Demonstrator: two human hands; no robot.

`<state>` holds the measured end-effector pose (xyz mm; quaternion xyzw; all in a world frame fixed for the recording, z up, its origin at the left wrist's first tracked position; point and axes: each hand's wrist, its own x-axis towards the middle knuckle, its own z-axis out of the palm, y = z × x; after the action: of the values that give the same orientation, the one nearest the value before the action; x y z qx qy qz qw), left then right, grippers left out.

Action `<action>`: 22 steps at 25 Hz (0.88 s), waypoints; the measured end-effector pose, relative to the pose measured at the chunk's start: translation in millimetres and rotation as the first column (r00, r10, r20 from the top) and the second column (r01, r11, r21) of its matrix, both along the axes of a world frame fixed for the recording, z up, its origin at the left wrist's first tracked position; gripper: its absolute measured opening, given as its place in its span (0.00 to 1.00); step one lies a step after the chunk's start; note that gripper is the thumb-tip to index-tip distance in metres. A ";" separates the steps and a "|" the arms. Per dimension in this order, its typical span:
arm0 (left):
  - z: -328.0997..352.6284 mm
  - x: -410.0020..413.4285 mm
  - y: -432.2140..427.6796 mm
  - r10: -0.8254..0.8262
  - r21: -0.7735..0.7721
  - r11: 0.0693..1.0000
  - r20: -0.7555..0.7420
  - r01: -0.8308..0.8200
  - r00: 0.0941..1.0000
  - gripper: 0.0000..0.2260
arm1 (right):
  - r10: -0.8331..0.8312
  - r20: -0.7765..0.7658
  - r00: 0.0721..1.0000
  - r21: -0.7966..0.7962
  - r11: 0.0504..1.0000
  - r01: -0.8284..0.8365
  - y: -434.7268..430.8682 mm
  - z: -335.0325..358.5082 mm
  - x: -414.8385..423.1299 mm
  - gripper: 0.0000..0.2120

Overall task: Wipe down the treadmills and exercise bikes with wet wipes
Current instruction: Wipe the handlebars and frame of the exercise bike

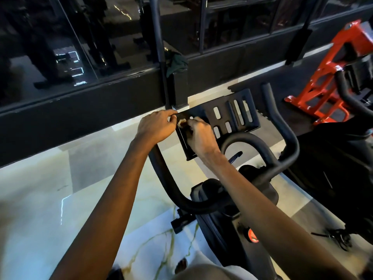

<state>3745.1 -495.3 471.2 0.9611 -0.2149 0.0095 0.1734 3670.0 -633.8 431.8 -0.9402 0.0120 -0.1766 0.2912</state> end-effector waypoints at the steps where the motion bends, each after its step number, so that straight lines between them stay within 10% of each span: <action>1: 0.1 -0.5 -3.4 -0.013 0.033 0.999 0.008 0.013 1.000 0.17 | 0.007 -0.029 1.000 -0.027 1.000 -0.008 -5.7 2.3 0.4 0.14; 6: -12.0 -4.0 -1.7 -0.057 0.065 0.997 0.223 0.044 0.973 0.16 | -0.076 0.048 0.996 -0.127 0.989 0.081 -13.8 20.1 8.1 0.20; 16: -9.4 -5.8 -1.7 -0.052 0.012 0.999 0.200 0.051 0.978 0.16 | -0.016 -0.171 0.985 -0.168 0.986 -0.013 -19.0 -5.7 -20.1 0.16; 22: -6.5 -9.5 0.7 -0.040 0.006 0.999 0.211 0.039 0.977 0.14 | -0.029 0.068 0.997 -0.312 0.949 0.049 -21.0 26.0 11.7 0.18</action>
<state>3735.6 -494.6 464.7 0.9504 -0.2511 0.1075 0.1489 3681.7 -654.8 457.8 -0.9680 -0.0068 -0.2112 0.1352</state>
